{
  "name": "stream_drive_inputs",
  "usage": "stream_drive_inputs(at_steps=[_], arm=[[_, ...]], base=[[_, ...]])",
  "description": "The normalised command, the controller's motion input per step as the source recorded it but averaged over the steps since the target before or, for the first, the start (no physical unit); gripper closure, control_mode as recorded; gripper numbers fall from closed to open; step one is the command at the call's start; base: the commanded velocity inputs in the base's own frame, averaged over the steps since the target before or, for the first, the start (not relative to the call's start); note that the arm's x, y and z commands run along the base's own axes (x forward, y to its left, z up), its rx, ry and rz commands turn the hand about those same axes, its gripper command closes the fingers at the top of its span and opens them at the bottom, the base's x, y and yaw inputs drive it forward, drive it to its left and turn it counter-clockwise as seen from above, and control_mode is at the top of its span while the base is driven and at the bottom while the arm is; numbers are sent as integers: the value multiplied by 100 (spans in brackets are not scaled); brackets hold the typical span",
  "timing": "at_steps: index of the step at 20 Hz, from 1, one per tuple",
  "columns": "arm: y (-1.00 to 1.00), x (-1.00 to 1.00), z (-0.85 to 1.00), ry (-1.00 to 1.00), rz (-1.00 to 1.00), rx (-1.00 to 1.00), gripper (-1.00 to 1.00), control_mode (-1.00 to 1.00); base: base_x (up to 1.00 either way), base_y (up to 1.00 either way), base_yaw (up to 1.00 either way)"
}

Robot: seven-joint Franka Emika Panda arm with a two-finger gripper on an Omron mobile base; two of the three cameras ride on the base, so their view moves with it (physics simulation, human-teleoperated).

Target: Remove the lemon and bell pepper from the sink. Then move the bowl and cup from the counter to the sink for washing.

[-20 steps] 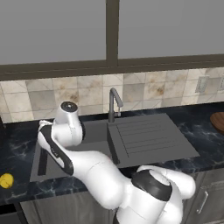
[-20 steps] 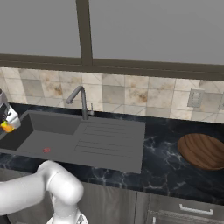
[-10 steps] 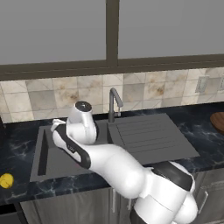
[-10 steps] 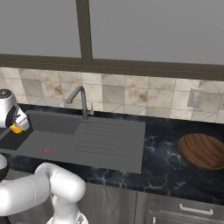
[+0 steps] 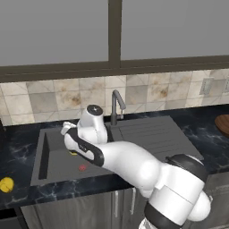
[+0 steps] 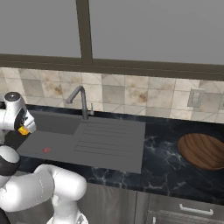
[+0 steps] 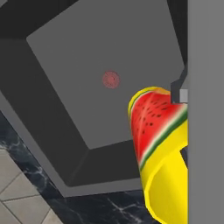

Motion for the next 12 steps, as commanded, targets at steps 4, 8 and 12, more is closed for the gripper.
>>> stream_drive_inputs(at_steps=[4, 8, 12], arm=[[-9, 4, -24, 0, -5, 11, 100, -100], [0, 8, -26, 0, -3, 16, 100, -100], [0, 12, -25, 0, -1, 10, 100, -100]], base=[[0, 0, 0], [0, 0, 0], [0, 0, 0]])
